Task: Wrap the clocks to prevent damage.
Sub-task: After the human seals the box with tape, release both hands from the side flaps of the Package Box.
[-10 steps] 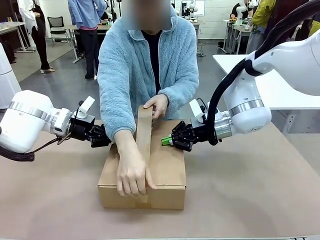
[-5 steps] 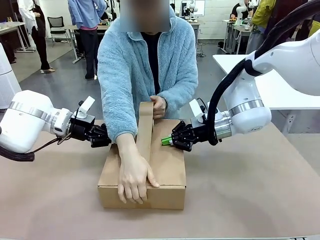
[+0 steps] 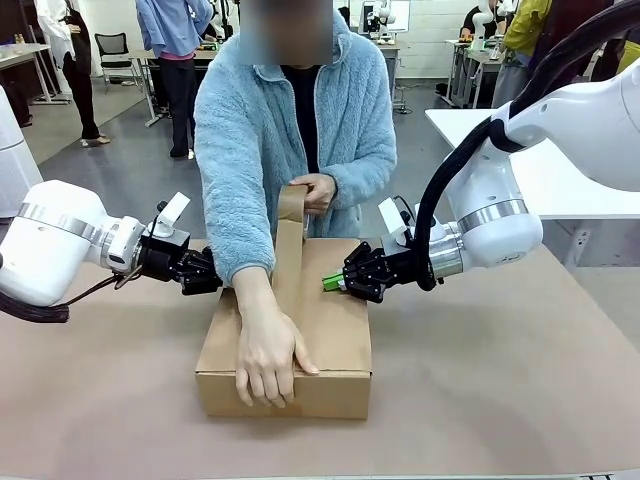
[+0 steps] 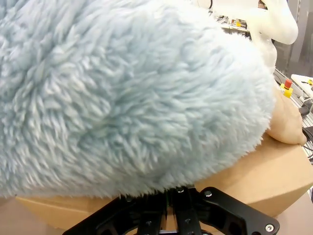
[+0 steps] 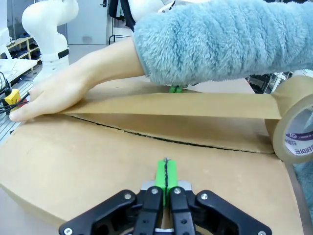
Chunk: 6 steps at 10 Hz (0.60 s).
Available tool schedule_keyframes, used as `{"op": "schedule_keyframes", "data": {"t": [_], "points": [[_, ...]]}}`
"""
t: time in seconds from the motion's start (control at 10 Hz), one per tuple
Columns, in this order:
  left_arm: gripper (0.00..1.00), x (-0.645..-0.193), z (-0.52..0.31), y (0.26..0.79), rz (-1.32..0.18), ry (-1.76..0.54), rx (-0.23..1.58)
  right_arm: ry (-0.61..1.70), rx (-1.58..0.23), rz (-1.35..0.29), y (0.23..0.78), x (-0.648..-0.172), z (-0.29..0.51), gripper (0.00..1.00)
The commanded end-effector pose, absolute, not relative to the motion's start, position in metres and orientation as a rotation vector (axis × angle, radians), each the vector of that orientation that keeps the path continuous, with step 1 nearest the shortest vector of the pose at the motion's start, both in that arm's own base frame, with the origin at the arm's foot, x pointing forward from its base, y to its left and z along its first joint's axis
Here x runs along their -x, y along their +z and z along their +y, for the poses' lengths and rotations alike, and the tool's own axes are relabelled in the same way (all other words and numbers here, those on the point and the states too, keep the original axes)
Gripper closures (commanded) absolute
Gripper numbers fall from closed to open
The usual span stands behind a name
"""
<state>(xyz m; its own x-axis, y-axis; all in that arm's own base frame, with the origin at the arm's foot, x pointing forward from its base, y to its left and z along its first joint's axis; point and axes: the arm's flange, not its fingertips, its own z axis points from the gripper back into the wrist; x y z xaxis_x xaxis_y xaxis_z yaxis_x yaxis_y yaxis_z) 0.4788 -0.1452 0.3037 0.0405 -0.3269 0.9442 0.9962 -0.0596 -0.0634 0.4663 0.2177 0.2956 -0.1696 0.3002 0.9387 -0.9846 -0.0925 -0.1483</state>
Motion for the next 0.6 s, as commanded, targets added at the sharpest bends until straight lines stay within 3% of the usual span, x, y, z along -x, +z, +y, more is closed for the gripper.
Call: {"op": "schedule_keyframes", "data": {"t": [0.0, 0.5], "points": [[1.0, -0.4786, -0.1461, 0.3003, -0.886, -1.36, 1.027, 1.503, -0.934, -1.039, 0.2896, -0.4658, 0.2175, 0.99], [1.0, -0.4786, -0.1461, 0.3003, -0.886, -1.36, 1.027, 1.503, -0.934, -1.039, 0.2896, -0.4658, 0.2175, 0.99]]}}
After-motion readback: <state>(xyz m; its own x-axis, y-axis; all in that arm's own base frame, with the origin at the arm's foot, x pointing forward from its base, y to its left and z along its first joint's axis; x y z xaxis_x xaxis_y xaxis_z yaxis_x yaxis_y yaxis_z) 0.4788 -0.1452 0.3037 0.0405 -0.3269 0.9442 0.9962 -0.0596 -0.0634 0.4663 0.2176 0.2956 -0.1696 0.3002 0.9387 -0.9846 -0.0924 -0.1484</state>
